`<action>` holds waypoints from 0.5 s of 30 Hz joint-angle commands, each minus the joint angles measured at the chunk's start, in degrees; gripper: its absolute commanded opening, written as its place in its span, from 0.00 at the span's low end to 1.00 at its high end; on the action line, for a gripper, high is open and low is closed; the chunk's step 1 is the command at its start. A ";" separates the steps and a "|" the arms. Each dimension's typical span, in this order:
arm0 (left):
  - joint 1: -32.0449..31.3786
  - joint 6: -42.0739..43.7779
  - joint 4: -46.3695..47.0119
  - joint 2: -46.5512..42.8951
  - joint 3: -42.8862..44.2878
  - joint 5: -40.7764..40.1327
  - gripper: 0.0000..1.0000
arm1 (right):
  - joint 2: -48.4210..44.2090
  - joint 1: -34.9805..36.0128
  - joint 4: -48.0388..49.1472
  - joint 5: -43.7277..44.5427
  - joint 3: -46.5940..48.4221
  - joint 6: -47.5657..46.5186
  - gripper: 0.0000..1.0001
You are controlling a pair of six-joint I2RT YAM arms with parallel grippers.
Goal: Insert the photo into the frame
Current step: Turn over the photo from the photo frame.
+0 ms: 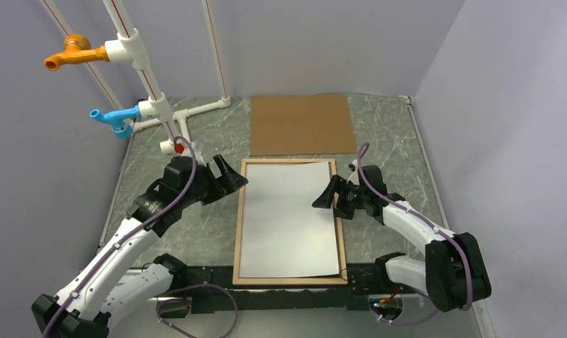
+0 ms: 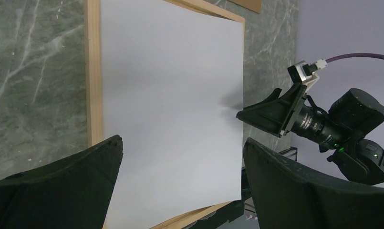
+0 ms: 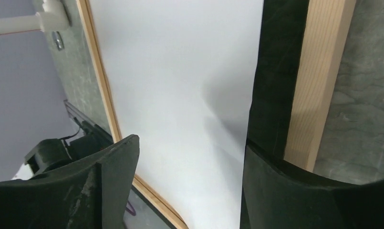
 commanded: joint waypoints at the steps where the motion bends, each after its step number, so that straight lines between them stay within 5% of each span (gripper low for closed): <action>1: -0.25 1.65 0.08 0.79 2.74 0.17 0.99 | 0.00 0.87 -5.65 5.41 4.59 -4.00 0.81; 7: -1.26 2.60 -2.05 2.66 4.06 -1.60 0.99 | -0.29 3.00 -11.98 12.88 7.90 -6.37 0.94; 15: -5.58 4.16 -7.01 8.57 8.54 -7.14 0.99 | -0.59 4.16 -15.82 19.05 10.06 -8.17 1.00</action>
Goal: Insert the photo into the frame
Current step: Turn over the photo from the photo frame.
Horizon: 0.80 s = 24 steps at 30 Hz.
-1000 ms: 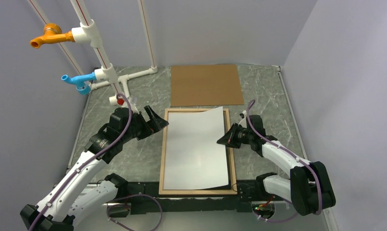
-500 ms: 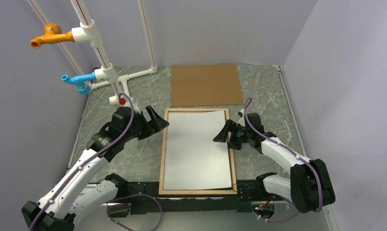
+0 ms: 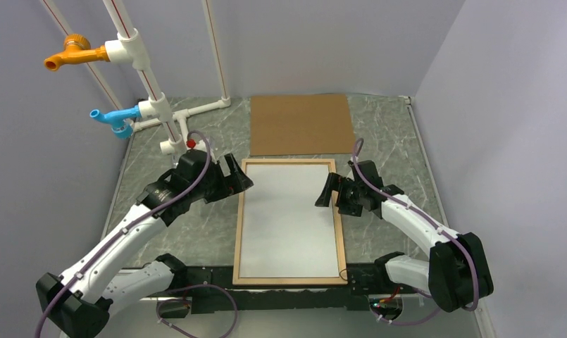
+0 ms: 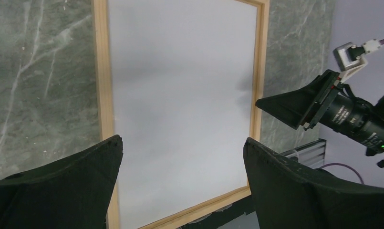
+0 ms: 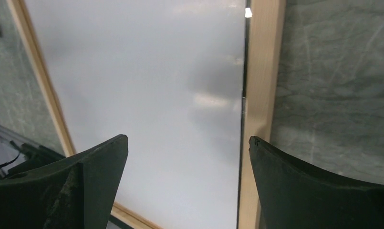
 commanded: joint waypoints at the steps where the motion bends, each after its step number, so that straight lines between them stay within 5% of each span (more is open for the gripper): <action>1: -2.94 1.93 -2.93 3.21 4.58 -5.23 1.00 | -0.44 0.23 -3.08 5.32 3.11 -2.31 1.00; 15: -11.38 9.41 -1.51 28.78 14.13 -13.68 0.99 | 15.25 -4.29 -8.45 6.84 21.92 -8.94 1.00; 24: -9.26 23.04 -9.50 55.77 43.22 -16.29 0.99 | 33.97 -17.81 -8.53 -0.50 38.29 -8.64 1.00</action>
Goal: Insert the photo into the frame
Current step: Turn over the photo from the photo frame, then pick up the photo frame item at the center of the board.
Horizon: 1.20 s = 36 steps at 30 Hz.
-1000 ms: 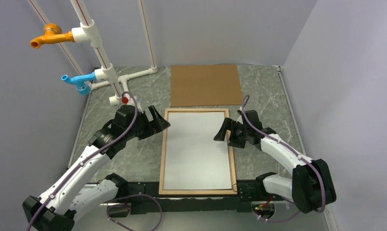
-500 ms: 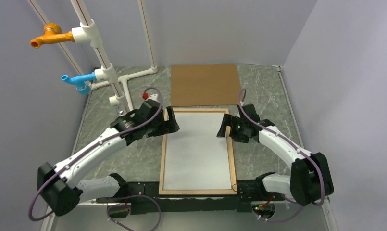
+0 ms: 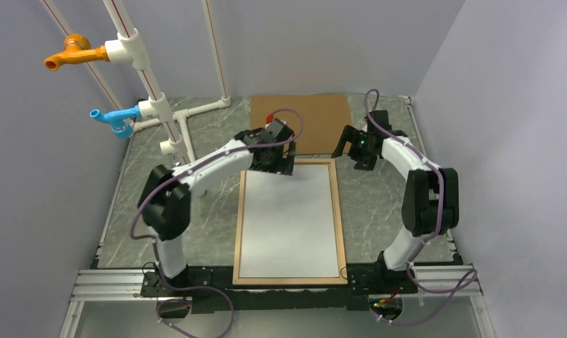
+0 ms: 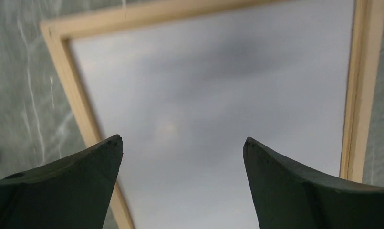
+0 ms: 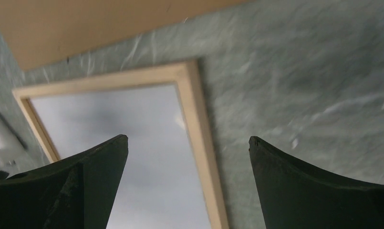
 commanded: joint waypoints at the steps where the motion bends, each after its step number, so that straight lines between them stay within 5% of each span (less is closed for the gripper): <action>1: 2.60 9.30 -2.91 9.85 14.39 -0.84 0.99 | 8.26 -5.62 -0.89 -4.04 8.05 0.21 1.00; 16: 23.03 9.18 7.24 23.13 21.70 19.69 0.98 | 31.99 -12.91 -7.11 0.97 33.85 1.38 1.00; 36: 25.12 4.31 8.05 38.34 34.24 36.77 0.96 | 38.26 -7.65 -7.25 -9.68 38.34 1.54 0.99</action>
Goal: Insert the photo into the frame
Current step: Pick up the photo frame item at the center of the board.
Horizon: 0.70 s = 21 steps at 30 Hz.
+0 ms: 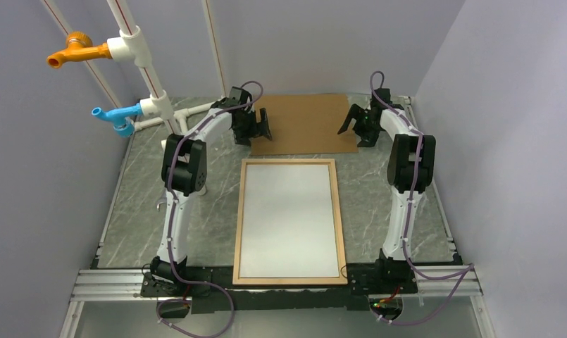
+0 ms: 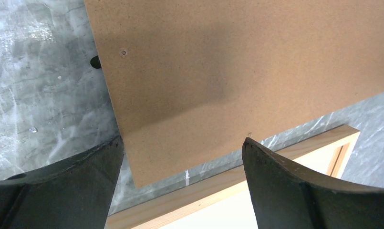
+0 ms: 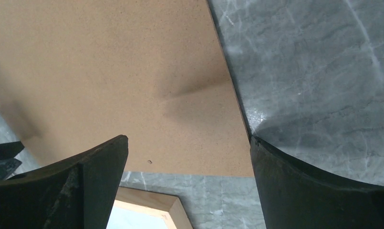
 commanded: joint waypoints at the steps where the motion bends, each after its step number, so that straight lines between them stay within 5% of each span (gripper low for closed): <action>1: -0.08 -2.56 3.60 2.90 0.91 8.63 0.95 | 1.42 1.10 0.64 -6.50 -1.61 1.02 0.98; 21: -1.94 -0.44 4.96 -7.29 -0.03 13.88 0.93 | -12.72 0.34 1.56 -19.48 0.67 3.01 0.97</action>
